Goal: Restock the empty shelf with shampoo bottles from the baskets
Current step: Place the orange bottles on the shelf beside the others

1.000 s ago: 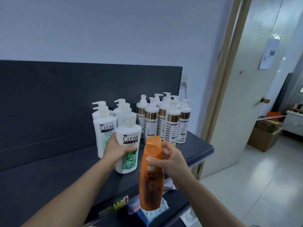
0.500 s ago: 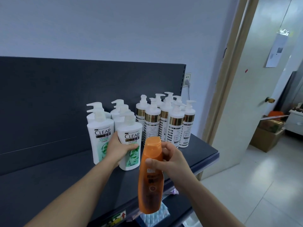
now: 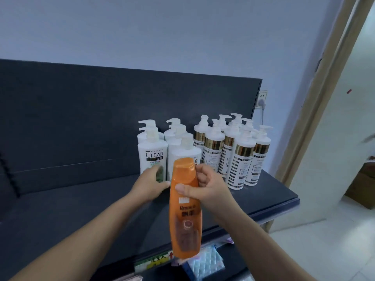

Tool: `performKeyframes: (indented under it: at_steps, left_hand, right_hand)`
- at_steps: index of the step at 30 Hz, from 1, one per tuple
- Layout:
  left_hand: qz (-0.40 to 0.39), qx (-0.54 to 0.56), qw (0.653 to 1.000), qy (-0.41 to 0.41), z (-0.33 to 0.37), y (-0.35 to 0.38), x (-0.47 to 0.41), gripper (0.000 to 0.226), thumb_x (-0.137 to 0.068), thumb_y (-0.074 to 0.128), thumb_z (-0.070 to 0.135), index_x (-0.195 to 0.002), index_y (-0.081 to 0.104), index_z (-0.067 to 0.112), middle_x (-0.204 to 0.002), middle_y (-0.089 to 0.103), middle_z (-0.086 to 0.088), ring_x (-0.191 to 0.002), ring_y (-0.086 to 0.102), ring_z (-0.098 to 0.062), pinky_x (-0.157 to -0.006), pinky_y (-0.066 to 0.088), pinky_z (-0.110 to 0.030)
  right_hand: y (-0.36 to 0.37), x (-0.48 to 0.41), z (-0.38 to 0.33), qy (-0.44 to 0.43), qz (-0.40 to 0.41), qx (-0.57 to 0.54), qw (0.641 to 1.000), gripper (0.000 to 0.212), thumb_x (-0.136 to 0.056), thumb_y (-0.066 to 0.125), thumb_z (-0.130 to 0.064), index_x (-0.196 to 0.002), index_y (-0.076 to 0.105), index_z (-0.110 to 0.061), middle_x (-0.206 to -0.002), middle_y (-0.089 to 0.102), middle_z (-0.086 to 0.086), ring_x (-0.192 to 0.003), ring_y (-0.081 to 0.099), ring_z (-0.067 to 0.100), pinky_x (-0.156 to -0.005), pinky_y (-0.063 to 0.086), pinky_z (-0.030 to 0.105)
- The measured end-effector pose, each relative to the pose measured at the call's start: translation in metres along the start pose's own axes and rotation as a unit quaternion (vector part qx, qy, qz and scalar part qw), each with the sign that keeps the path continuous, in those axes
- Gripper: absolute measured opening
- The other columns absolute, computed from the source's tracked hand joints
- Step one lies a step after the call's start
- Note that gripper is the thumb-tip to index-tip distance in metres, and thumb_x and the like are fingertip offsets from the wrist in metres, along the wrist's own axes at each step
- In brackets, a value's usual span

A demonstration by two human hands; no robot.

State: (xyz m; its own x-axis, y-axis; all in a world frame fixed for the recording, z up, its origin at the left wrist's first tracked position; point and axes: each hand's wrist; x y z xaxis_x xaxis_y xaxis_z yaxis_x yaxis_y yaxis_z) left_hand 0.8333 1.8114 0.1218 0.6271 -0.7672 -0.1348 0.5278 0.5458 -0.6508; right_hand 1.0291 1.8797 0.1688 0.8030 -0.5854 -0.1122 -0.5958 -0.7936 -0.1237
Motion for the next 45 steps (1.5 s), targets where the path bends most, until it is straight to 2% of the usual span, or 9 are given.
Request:
performKeyframes:
  at_steps: [5,11,15,19,27,32,35,40,45]
  left_hand:
    - [-0.033,-0.016,0.999,-0.018,-0.037,-0.039,0.031,0.042,-0.077,0.071,0.010,-0.116,0.068,0.025,-0.114,0.068,0.010,-0.110,0.061,-0.007,-0.096,0.051,-0.034]
    - [-0.089,0.074,0.992,-0.046,-0.053,-0.088,0.069,0.053,-0.073,0.058,-0.015,-0.112,0.068,0.020,-0.110,0.070,0.008,-0.108,0.062,-0.004,-0.085,0.050,-0.021]
    - [-0.084,0.134,0.986,-0.055,-0.061,-0.105,0.072,0.044,-0.071,0.075,-0.007,-0.109,0.068,0.014,-0.102,0.075,-0.002,-0.096,0.070,-0.012,-0.082,0.054,-0.025]
    - [0.006,0.125,0.990,-0.067,-0.080,-0.112,0.055,0.037,-0.069,0.085,0.014,-0.102,0.070,0.017,-0.095,0.076,0.001,-0.092,0.071,-0.014,-0.090,0.054,-0.037]
    - [0.052,0.096,0.991,-0.073,-0.100,-0.118,0.014,0.037,-0.069,0.085,0.015,-0.102,0.070,0.017,-0.091,0.075,0.006,-0.088,0.070,-0.007,-0.078,0.053,-0.024]
    - [0.072,0.072,0.993,-0.063,-0.106,-0.117,-0.014,0.032,-0.071,0.083,0.016,-0.099,0.069,0.017,-0.086,0.072,0.009,-0.081,0.066,-0.003,-0.065,0.046,-0.018]
    - [0.079,0.067,0.993,-0.057,-0.107,-0.117,-0.029,0.029,-0.073,0.080,0.015,-0.099,0.069,0.016,-0.085,0.070,0.011,-0.081,0.065,-0.005,-0.065,0.046,-0.020]
    - [0.094,0.045,0.993,-0.057,-0.109,-0.114,-0.049,0.026,-0.077,0.077,0.019,-0.101,0.066,0.019,-0.085,0.066,0.008,-0.077,0.060,-0.007,-0.059,0.040,-0.017]
    - [0.102,0.048,0.992,-0.054,-0.112,-0.109,-0.060,0.029,-0.077,0.078,0.023,-0.102,0.066,0.018,-0.091,0.068,0.005,-0.079,0.062,-0.010,-0.061,0.043,-0.020]
  right_hand:
    - [0.039,-0.021,-0.011,-0.006,-0.026,-0.026,0.999,0.049,-0.069,0.087,-0.011,-0.109,0.059,-0.016,-0.098,0.077,-0.001,-0.090,0.073,0.014,-0.081,0.058,0.032]
    - [0.100,-0.055,-0.006,-0.018,-0.030,-0.056,0.998,0.044,-0.070,0.085,-0.005,-0.103,0.060,-0.019,-0.099,0.075,0.001,-0.094,0.072,0.016,-0.089,0.058,0.043]
    - [0.138,-0.080,0.001,-0.032,-0.014,-0.048,0.998,0.044,-0.069,0.086,-0.008,-0.102,0.059,-0.021,-0.099,0.074,0.001,-0.095,0.071,0.016,-0.090,0.058,0.043]
    - [0.162,-0.101,0.008,-0.035,-0.013,-0.046,0.998,0.042,-0.071,0.085,-0.009,-0.100,0.058,-0.022,-0.101,0.073,0.001,-0.096,0.070,0.014,-0.088,0.058,0.037]
    - [0.183,-0.146,0.019,-0.030,-0.002,-0.010,0.999,0.039,-0.075,0.082,-0.019,-0.105,0.060,-0.030,-0.102,0.073,-0.006,-0.096,0.070,0.007,-0.090,0.058,0.038]
    - [0.195,-0.161,0.028,-0.011,0.046,0.053,0.997,0.061,-0.059,0.072,-0.047,-0.117,0.056,-0.033,-0.108,0.071,-0.011,-0.102,0.068,0.012,-0.094,0.054,0.043]
    - [0.197,-0.165,0.032,0.010,0.057,0.089,0.994,0.076,-0.068,0.069,-0.050,-0.137,0.048,-0.027,-0.127,0.065,-0.007,-0.116,0.062,0.015,-0.103,0.049,0.042]
    - [0.197,-0.163,0.034,0.037,0.067,0.140,0.987,0.038,-0.089,0.061,-0.035,-0.126,0.055,-0.027,-0.116,0.067,-0.010,-0.110,0.063,0.018,-0.101,0.048,0.043]
    - [0.197,-0.161,0.038,0.062,0.071,0.144,0.985,0.033,-0.093,0.054,-0.027,-0.126,0.057,-0.025,-0.118,0.067,-0.005,-0.111,0.062,0.021,-0.102,0.047,0.041]
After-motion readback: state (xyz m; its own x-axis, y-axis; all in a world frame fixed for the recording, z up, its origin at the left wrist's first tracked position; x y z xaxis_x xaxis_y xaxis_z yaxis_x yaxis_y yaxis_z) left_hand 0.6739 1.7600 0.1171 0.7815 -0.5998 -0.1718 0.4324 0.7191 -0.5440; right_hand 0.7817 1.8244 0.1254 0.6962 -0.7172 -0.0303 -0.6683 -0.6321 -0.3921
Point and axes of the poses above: each hand's wrist, its own x-axis away from the middle knuckle, its own y-axis out of the palm, z = x × y
